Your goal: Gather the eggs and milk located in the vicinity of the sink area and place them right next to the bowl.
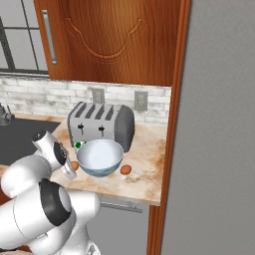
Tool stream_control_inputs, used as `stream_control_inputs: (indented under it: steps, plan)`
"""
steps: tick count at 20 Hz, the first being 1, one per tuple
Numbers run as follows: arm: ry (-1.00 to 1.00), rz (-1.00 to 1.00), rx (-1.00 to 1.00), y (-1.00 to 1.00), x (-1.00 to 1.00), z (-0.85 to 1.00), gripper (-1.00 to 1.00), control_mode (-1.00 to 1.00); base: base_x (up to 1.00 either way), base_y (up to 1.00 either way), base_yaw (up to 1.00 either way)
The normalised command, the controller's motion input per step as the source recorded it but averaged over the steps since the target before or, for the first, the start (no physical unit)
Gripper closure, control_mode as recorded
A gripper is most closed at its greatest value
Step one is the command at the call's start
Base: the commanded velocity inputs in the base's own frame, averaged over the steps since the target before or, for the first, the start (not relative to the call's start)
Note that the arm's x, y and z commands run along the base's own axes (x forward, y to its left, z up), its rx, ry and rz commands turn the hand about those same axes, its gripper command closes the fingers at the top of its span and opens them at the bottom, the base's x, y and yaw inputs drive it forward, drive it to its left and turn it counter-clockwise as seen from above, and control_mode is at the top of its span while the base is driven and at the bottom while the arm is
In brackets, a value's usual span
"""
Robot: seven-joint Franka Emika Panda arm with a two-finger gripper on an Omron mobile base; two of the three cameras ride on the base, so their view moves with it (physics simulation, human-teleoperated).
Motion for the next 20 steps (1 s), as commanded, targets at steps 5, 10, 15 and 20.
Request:
stream_control_inputs:
  steps: [5, 10, 15, 20]
  plan:
    - [0.00, -0.02, 0.00, 0.00, 0.23, -0.08, 1.00, -1.00, 0.00, 0.00, 0.00]
    - [0.00, -0.02, 0.00, 0.00, 0.27, -0.09, 1.00, -1.00, 0.00, 0.00, 0.00]
    - [0.00, -0.01, 0.00, 0.00, 0.23, -0.10, 1.00, -1.00, 0.00, 0.00, 0.00]
    - [0.00, 0.00, 0.00, 0.00, 0.04, -0.08, 1.00, -1.00, 0.00, 0.00, 0.00]
